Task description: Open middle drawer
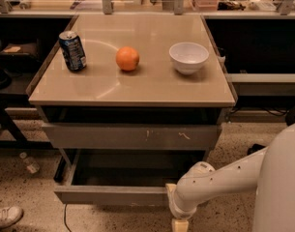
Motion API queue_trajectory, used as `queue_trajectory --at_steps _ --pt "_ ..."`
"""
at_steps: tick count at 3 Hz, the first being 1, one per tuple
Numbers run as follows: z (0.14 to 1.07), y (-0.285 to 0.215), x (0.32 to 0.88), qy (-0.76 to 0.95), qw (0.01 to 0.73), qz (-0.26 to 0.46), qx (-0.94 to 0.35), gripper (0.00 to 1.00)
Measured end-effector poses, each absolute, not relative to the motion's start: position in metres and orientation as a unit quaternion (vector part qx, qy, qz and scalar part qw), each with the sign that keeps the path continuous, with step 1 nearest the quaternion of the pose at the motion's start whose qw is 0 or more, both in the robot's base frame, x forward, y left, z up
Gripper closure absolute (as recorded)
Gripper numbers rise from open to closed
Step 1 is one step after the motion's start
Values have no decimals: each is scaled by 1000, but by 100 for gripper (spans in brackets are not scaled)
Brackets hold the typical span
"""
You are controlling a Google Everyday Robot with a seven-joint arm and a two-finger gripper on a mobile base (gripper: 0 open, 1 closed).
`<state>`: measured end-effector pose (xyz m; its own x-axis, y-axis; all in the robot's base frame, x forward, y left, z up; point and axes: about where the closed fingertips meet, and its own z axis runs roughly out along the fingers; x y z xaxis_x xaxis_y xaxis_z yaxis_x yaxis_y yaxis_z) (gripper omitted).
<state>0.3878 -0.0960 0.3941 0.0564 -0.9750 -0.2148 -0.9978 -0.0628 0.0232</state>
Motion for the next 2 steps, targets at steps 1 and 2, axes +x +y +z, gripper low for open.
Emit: queue_trajectory --at_steps 1,2 --pt "395 -96 388 681 66 87 -724 0" --pt "398 -100 373 682 58 98 -723 0"
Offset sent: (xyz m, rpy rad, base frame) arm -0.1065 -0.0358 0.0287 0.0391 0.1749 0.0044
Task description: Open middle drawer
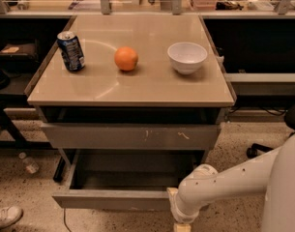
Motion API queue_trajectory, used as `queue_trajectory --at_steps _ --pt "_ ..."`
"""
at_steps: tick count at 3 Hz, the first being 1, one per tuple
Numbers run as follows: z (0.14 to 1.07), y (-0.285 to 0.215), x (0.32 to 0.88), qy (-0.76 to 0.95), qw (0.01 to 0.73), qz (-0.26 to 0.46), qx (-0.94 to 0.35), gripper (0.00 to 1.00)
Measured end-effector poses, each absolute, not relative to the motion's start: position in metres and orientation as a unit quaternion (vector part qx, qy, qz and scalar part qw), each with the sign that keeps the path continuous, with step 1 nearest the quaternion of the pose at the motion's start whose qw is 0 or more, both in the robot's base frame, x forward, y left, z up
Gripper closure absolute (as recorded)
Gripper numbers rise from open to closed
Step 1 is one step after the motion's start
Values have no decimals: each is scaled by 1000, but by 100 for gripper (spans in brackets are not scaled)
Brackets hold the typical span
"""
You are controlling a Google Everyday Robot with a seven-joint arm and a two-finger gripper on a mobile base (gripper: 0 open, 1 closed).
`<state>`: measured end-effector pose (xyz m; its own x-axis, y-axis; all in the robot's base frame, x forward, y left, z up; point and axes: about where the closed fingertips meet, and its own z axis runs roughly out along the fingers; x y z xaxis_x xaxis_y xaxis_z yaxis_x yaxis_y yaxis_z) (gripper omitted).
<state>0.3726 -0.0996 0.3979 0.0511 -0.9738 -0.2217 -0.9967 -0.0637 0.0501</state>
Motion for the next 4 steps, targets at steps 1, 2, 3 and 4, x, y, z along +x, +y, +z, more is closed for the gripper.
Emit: queue_trajectory --at_steps 1,2,3,4 --pt "402 -105 351 680 45 113 -723 0" --pt "408 -111 332 680 34 127 -722 0" --pt "418 -123 301 680 18 151 -717 0" --pt "418 -123 301 680 18 151 -717 0"
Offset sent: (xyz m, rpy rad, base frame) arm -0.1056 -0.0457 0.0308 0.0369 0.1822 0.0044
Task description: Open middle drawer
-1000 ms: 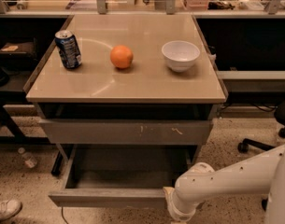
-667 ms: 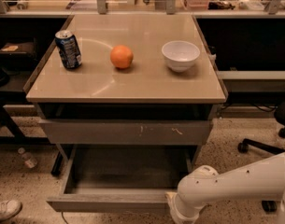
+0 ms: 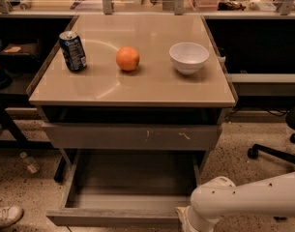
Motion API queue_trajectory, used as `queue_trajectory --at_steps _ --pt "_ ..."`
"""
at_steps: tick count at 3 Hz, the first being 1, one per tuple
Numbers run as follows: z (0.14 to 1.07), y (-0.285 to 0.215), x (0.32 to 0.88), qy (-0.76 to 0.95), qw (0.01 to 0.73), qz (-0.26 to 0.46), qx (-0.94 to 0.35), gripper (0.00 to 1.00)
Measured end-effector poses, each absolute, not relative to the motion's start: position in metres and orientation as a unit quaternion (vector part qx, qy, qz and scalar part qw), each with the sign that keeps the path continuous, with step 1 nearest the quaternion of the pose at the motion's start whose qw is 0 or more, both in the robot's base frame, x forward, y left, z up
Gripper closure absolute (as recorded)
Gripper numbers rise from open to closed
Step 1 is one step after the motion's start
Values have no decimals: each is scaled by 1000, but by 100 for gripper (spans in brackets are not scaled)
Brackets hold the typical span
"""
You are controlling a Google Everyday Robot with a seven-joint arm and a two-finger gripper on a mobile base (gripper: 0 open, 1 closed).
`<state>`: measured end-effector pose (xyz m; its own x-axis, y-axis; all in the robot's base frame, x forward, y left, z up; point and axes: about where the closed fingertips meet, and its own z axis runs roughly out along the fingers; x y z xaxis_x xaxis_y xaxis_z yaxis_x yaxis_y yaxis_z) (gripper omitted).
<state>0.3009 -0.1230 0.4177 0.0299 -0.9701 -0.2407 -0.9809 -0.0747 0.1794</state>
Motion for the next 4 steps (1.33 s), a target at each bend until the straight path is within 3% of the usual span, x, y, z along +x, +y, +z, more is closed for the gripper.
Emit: queue_trajectory --at_steps 2,4 --pt "414 -127 321 673 33 157 -722 0" --pt "398 -132 303 662 10 170 -730 0"
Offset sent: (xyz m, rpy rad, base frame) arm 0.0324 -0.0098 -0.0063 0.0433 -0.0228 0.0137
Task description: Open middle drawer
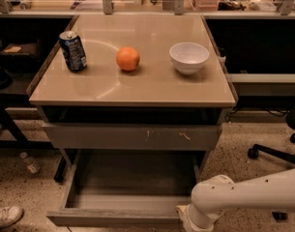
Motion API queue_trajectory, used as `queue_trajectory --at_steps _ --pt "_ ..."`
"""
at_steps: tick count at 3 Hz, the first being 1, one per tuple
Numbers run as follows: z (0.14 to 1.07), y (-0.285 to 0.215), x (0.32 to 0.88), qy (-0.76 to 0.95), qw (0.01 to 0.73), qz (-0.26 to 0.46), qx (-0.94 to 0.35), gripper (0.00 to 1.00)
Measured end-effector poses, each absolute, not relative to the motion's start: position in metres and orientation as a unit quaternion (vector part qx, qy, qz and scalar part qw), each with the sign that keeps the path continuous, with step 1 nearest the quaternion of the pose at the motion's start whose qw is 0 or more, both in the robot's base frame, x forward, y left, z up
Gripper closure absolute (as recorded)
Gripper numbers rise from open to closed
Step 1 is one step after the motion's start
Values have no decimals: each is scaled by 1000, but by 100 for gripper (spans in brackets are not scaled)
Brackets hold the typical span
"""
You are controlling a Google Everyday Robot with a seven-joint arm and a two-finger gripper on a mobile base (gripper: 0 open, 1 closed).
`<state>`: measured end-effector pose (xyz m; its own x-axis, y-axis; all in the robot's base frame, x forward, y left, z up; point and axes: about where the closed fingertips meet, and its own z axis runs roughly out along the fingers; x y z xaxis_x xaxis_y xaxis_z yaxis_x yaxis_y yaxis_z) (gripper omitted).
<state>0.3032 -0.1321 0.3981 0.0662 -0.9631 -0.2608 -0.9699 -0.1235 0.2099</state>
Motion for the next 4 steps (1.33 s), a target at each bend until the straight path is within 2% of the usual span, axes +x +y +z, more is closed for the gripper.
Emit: queue_trajectory --at_steps 2,4 --pt "402 -137 291 663 3 175 -728 0" --pt "421 -152 242 674 -14 197 -712 0"
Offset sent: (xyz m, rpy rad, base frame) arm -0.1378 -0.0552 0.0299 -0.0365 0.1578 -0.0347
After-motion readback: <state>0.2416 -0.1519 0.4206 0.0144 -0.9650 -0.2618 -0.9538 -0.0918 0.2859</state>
